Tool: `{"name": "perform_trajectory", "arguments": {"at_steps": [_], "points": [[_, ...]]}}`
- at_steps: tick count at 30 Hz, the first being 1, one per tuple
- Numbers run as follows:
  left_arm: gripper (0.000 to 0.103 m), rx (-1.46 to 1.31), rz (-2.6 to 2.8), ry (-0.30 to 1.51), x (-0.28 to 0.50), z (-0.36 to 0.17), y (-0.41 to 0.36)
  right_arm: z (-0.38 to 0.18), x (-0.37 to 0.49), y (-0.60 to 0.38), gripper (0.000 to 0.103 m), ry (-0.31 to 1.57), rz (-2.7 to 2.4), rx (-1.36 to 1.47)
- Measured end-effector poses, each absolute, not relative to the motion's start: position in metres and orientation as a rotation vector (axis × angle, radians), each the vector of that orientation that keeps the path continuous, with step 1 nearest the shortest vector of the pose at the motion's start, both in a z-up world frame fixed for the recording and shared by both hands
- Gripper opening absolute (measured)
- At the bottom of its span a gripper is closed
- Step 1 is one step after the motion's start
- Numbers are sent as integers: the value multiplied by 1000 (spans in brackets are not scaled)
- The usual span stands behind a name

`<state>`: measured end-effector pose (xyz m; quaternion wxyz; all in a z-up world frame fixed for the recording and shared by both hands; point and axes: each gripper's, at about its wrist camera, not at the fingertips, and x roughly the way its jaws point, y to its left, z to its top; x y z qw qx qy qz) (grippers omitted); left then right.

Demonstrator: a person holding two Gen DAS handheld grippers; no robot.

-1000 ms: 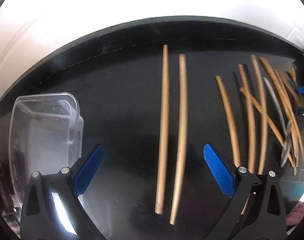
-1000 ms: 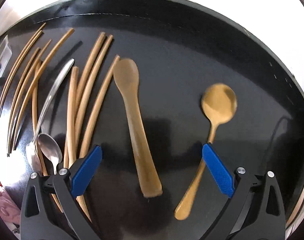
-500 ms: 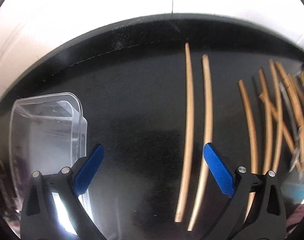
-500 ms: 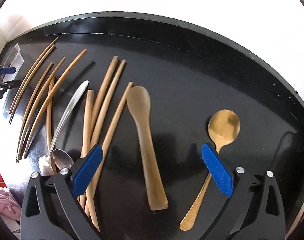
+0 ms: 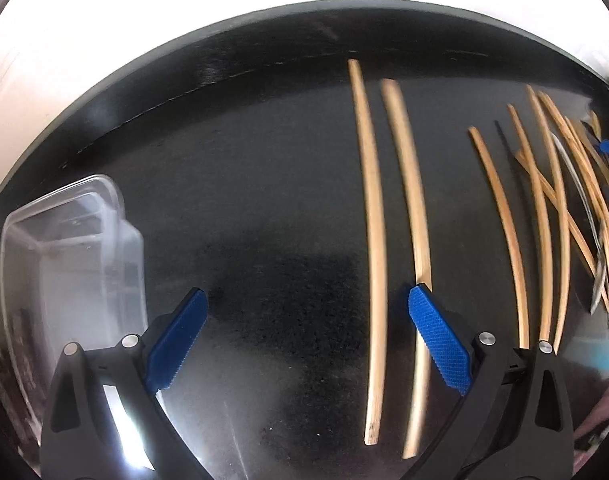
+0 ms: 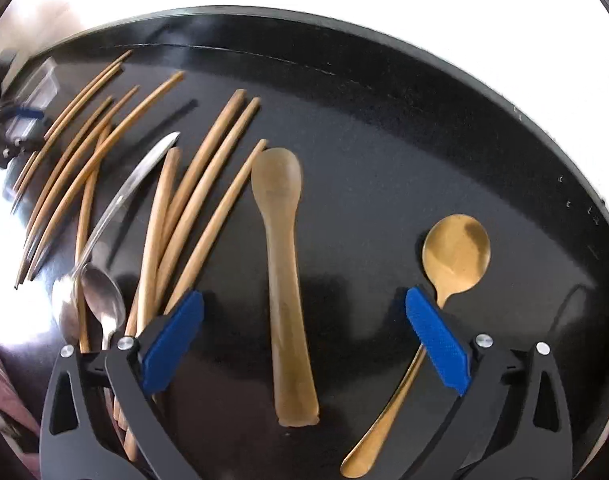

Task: Organize utensils
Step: 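Close the right tool on the tan spoon while the left tool grasps a chopstick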

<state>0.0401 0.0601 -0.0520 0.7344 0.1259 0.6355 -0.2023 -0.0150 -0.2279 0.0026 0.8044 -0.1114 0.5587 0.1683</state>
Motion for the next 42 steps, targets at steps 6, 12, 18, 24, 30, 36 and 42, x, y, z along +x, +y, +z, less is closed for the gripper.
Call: {"name": "perform_trajectory", "arguments": {"at_steps": [6, 12, 18, 24, 30, 36, 42], "points": [[98, 260, -441, 1363, 30, -57, 55, 31, -33, -229, 98, 1173, 302, -331], [98, 227, -421, 1337, 21, -68, 58, 57, -63, -220, 97, 1118, 330, -429], [98, 235, -428, 1350, 22, -68, 54, 70, -66, -237, 98, 1192, 464, -318], [98, 203, -386, 1369, 25, -62, 50, 77, -80, -273, 98, 1157, 503, -327], [98, 185, -371, 1311, 21, -56, 49, 82, -101, -294, 98, 1168, 523, -351], [97, 178, -357, 1307, 17, -52, 47, 82, -81, -281, 91, 1176, 472, -316], [5, 294, -406, 1197, -2, -28, 23, 98, -95, -303, 13, 1108, 403, -217]]}}
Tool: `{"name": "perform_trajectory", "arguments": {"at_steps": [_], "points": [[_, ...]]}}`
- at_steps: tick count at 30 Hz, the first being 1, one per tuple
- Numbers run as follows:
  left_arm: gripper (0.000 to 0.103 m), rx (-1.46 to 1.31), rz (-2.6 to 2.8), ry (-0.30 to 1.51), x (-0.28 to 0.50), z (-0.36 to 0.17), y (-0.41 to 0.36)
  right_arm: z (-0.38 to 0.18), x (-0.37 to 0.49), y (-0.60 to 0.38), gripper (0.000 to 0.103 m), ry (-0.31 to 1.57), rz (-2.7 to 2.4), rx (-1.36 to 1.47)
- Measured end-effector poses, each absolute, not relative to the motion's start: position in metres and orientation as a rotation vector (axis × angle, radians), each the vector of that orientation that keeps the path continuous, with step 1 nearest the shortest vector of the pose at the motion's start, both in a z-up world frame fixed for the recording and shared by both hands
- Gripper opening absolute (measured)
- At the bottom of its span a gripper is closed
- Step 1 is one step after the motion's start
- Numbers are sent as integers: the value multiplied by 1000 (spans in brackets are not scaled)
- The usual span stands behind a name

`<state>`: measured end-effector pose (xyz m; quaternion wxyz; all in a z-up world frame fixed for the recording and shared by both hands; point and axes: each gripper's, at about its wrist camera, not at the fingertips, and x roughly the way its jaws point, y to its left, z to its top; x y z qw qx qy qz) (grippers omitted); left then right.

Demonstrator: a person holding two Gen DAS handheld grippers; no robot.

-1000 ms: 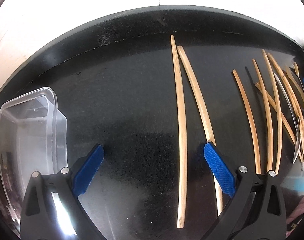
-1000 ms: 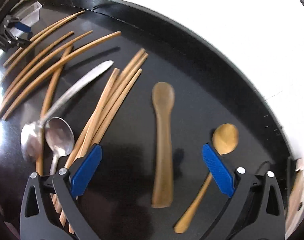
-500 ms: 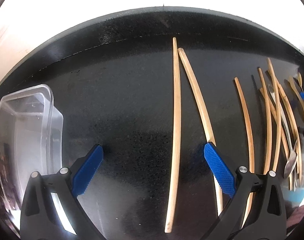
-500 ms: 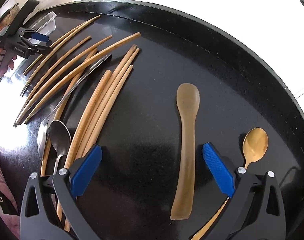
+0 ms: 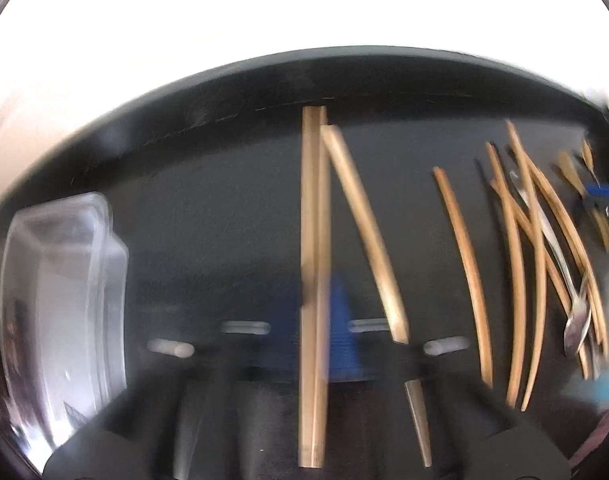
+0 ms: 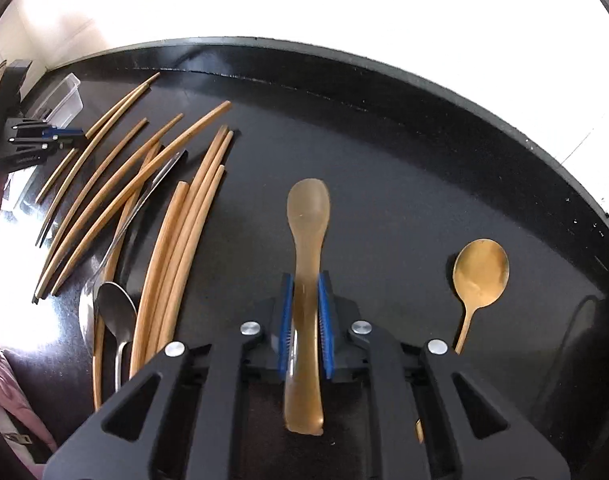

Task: Organize utensils
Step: 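Close the right tool on the tan spoon while the left tool grasps a chopstick, then carry the tan spoon and chopstick over the clear container with both tools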

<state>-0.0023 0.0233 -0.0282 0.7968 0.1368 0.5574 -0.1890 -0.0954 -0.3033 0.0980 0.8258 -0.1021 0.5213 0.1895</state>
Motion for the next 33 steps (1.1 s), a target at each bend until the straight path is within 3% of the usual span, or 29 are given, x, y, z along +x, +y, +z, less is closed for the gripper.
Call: {"name": "perform_trajectory", "arguments": {"at_steps": [21, 33], "points": [[5, 330, -428, 1005, -100, 73, -19, 177, -202, -277, 12, 1027, 540, 77], [5, 324, -230, 1059, -163, 92, 56, 171, -213, -219, 12, 1077, 651, 190]]}}
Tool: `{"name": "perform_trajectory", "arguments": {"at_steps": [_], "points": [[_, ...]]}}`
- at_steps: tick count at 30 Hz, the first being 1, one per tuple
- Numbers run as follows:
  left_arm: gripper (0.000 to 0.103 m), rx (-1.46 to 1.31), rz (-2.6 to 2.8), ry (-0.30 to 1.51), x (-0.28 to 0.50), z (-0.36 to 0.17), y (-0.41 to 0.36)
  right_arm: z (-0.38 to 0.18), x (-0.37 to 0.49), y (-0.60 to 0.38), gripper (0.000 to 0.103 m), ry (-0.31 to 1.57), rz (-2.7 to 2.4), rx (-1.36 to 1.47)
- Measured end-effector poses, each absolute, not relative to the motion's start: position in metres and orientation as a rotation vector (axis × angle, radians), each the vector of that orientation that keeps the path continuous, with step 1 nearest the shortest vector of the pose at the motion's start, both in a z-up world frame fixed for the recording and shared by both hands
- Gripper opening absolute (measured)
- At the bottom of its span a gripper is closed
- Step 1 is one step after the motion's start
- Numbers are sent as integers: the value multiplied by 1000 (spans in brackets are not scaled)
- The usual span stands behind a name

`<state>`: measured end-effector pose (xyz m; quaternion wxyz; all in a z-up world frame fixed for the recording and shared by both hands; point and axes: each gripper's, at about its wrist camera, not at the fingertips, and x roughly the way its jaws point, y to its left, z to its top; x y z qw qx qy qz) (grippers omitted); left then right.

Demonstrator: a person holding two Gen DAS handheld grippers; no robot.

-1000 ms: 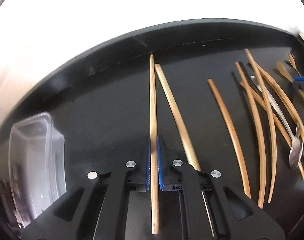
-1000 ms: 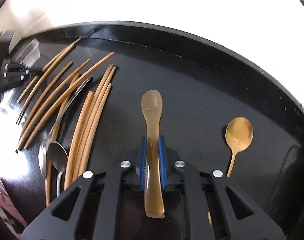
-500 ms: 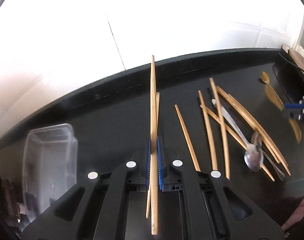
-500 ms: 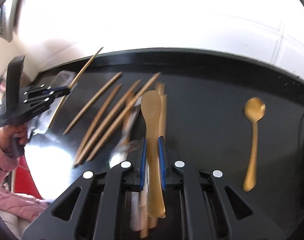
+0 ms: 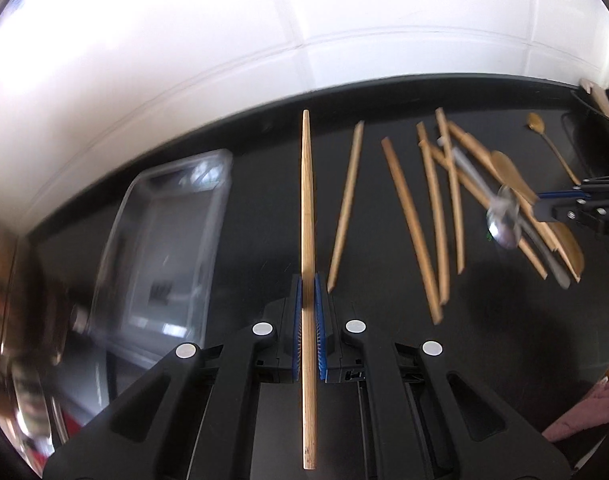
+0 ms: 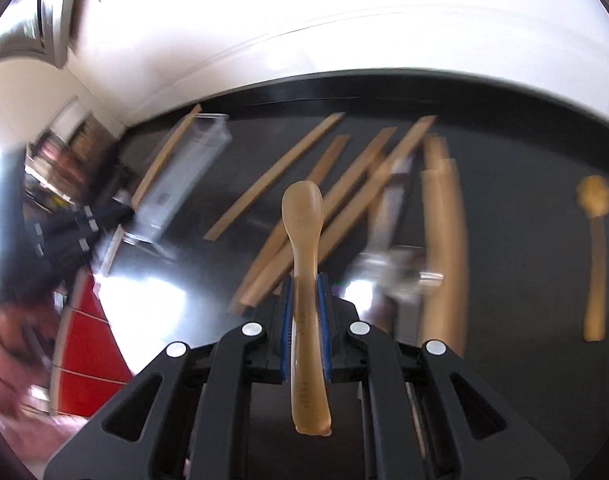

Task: Organize utensils
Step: 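Carry the tan spoon and chopstick over the clear container with both tools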

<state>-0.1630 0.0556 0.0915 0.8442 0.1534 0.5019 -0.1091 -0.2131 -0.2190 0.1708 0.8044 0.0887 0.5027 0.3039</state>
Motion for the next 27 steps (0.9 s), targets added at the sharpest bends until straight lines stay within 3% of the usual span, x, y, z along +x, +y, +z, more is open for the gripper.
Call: {"name": "perform_trajectory", "arguments": {"at_steps": [15, 21, 27], "points": [[5, 235, -235, 983, -118, 72, 177, 255, -214, -18, 12, 924, 659, 256], [5, 181, -246, 968, -78, 57, 223, 268, -216, 81, 12, 932, 630, 152], [5, 164, -299, 968, -54, 41, 230, 268, -217, 110, 12, 929, 553, 145]]}}
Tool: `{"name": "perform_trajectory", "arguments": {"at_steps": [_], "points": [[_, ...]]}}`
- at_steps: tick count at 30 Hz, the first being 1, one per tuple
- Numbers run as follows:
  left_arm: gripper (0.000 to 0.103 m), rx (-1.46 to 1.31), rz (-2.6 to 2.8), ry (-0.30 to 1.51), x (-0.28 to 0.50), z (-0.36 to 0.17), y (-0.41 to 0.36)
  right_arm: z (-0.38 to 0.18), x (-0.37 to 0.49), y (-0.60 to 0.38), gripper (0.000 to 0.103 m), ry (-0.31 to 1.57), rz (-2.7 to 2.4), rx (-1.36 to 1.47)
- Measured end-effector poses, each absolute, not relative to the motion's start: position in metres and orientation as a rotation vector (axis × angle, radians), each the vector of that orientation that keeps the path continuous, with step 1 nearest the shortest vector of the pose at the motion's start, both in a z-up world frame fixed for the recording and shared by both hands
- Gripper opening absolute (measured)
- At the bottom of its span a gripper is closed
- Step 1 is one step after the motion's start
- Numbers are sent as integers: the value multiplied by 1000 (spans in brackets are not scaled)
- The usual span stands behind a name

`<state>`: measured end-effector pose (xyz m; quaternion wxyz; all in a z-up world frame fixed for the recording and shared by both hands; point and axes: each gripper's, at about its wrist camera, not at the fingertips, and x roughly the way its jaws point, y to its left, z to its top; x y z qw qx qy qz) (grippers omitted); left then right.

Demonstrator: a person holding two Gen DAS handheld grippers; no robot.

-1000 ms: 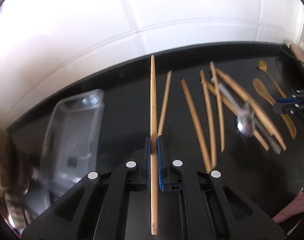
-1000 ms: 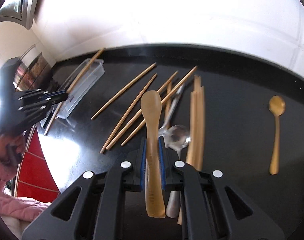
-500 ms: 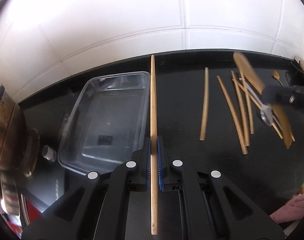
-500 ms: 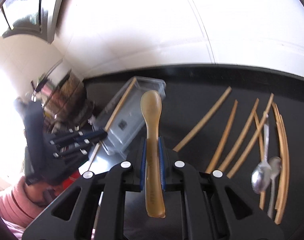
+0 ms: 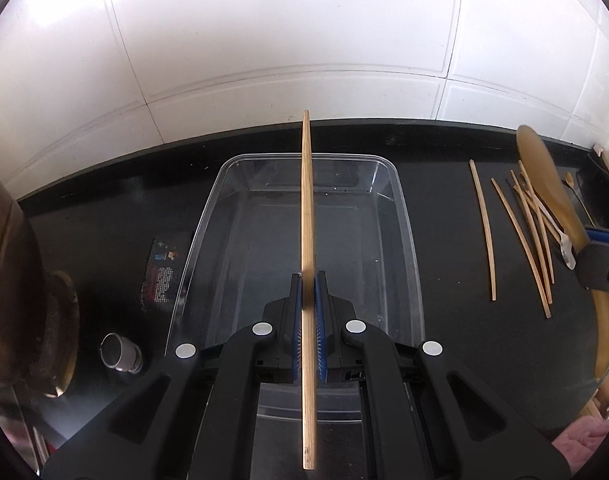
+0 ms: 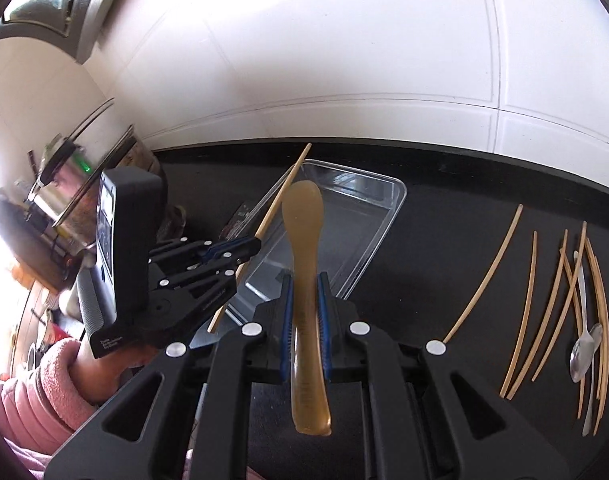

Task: Organize utensils
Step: 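Carry the tan spoon and chopstick over the clear container with both tools, then open both tools to drop the spoon and chopstick into the container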

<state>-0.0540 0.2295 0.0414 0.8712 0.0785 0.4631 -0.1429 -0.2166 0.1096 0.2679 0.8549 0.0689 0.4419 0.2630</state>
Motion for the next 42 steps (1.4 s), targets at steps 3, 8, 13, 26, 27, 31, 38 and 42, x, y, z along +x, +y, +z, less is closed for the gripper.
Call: {"name": "perform_trajectory", "arguments": {"at_steps": [3, 8, 13, 26, 27, 31, 38, 42], "points": [[5, 172, -313, 980, -49, 31, 232, 263, -203, 126, 12, 937, 529, 163], [5, 175, -310, 977, -45, 33, 243, 264, -181, 156, 12, 915, 526, 191], [5, 176, -311, 980, -30, 26, 238, 259, -164, 175, 12, 910, 526, 203], [5, 140, -298, 1023, -31, 12, 271, 215, -138, 180, 12, 982, 510, 244], [5, 136, -298, 1025, -36, 14, 276, 212, -137, 181, 12, 989, 506, 247], [5, 121, -305, 1050, -33, 8, 280, 200, -127, 184, 12, 1010, 486, 301], [75, 124, -287, 1115, -19, -4, 282, 187, -105, 182, 25, 1065, 402, 370], [95, 112, -273, 1064, -23, 8, 285, 215, -107, 165, 90, 947, 379, 391]]}}
